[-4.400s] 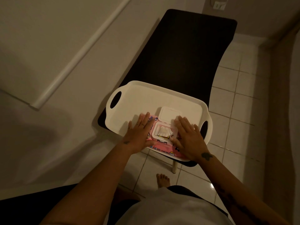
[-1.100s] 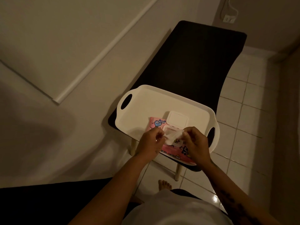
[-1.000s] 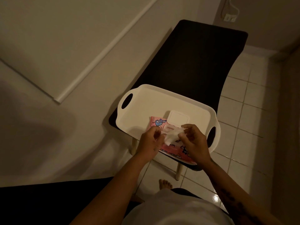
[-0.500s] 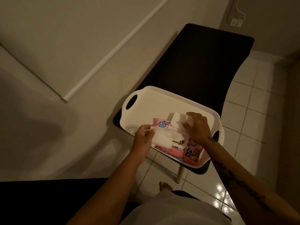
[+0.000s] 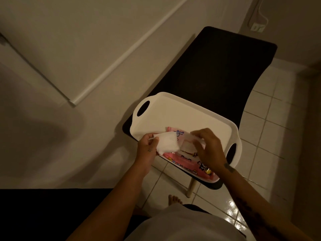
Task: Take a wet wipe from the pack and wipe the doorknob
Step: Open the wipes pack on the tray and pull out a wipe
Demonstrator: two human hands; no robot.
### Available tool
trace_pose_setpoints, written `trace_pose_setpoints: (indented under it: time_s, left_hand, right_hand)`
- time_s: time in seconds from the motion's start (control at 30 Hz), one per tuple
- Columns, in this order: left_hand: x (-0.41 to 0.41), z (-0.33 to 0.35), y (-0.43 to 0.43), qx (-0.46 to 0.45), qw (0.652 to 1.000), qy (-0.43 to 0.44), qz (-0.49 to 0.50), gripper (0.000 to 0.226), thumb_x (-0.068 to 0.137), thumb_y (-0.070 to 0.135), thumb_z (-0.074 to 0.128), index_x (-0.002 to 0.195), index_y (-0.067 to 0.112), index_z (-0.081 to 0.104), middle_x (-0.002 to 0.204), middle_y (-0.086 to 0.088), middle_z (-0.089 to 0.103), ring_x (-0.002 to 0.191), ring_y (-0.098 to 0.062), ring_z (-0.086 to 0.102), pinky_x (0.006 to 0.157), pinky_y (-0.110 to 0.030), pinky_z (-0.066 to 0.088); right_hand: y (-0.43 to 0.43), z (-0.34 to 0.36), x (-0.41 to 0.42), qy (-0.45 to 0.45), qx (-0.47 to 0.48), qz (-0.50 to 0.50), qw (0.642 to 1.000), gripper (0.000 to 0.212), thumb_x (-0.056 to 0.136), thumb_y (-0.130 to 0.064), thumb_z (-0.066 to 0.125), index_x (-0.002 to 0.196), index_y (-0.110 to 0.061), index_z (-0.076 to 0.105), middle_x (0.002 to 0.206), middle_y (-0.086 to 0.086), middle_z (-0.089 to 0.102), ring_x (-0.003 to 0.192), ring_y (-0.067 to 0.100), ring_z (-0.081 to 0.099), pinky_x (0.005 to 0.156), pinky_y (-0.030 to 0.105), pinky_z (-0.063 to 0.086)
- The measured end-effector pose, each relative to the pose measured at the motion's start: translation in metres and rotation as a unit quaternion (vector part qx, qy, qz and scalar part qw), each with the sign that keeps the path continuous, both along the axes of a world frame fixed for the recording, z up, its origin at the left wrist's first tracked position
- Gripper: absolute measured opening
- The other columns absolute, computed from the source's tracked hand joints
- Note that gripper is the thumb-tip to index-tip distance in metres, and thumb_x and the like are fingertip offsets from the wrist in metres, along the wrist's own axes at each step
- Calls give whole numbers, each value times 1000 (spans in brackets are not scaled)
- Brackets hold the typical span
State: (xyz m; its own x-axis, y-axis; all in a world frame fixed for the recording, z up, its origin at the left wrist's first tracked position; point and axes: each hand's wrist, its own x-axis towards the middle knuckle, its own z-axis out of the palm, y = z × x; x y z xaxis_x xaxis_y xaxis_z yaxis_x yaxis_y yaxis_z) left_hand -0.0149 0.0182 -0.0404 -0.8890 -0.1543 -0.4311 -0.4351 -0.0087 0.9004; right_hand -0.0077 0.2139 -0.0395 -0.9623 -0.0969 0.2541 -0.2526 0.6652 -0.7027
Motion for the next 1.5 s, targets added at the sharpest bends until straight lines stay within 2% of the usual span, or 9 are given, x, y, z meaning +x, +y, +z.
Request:
trace_pose_setpoints:
  time_s: [0.23, 0.6, 0.7, 0.97, 1.1, 1.2, 1.3, 1.4, 1.5]
  left_hand:
    - [0, -4, -3, 7, 1000, -14, 13, 26, 94, 7, 46, 118, -2, 50, 108, -16, 57, 81, -18, 58, 44, -15, 50]
    - [5, -10, -3, 43, 998, -36, 26, 31, 83, -12, 53, 111, 2, 54, 114, -23, 61, 93, -40, 59, 35, -14, 43]
    - [6, -8, -7, 75, 996, -31, 36, 31, 82, -12, 54, 98, 14, 58, 105, -15, 63, 86, -28, 60, 39, -16, 46]
    - [8, -10, -4, 109, 993, -46, 10, 40, 80, -15, 55, 111, 9, 52, 118, -25, 58, 83, -25, 56, 37, -13, 42]
    - [9, -14, -3, 124, 991, -51, 8, 45, 77, -17, 55, 113, 9, 51, 121, -28, 56, 109, -47, 53, 37, -13, 42]
    - [9, -14, -5, 120, 991, -50, 0, 46, 76, -18, 56, 114, 8, 51, 120, -27, 57, 104, -43, 56, 38, -14, 43]
    - [9, -11, -8, 129, 990, -43, -18, 44, 75, -19, 56, 109, 11, 53, 111, -22, 60, 88, -30, 59, 37, -15, 43]
    - [10, -5, -10, 133, 989, -36, -56, 40, 77, -16, 56, 101, 15, 55, 98, -12, 63, 72, -18, 60, 38, -15, 43]
    - [12, 0, -11, 137, 986, -32, -88, 27, 82, -7, 56, 100, 13, 56, 92, -6, 65, 66, -11, 64, 39, -16, 44]
  right_hand:
    - [-9, -17, 36, 11, 102, 85, 991, 25, 65, 5, 77, 89, 1, 69, 91, 22, 66, 81, 39, 62, 69, 44, 55]
    - [-10, -36, 46, 32, 157, 73, 984, 35, 66, 2, 77, 99, -3, 67, 102, 22, 65, 91, 39, 62, 75, 44, 54]
    - [-10, -37, 46, 35, 163, 69, 984, 35, 65, 0, 78, 99, -3, 67, 103, 22, 65, 92, 39, 62, 75, 45, 54]
    - [-11, -39, 47, 56, 169, 57, 982, 33, 65, -2, 78, 97, -4, 69, 102, 22, 66, 92, 39, 63, 75, 46, 55]
    - [-11, -41, 48, 71, 174, 60, 980, 33, 66, -4, 78, 98, -2, 68, 100, 21, 67, 90, 38, 63, 74, 44, 55]
    - [-11, -41, 49, 62, 186, 68, 978, 37, 65, -3, 79, 99, -2, 68, 99, 20, 68, 91, 39, 64, 74, 47, 56]
    - [-11, -33, 44, 16, 128, 66, 989, 21, 73, -4, 72, 94, -5, 69, 93, 17, 69, 84, 36, 64, 71, 42, 54]
    - [-15, -14, 32, -85, -42, -11, 995, 15, 88, -6, 57, 98, -10, 68, 89, 6, 70, 81, 24, 63, 70, 36, 50]
    - [-20, 2, 20, -217, -230, -64, 947, 18, 93, -9, 48, 100, -12, 64, 97, 4, 67, 86, 20, 63, 75, 33, 53]
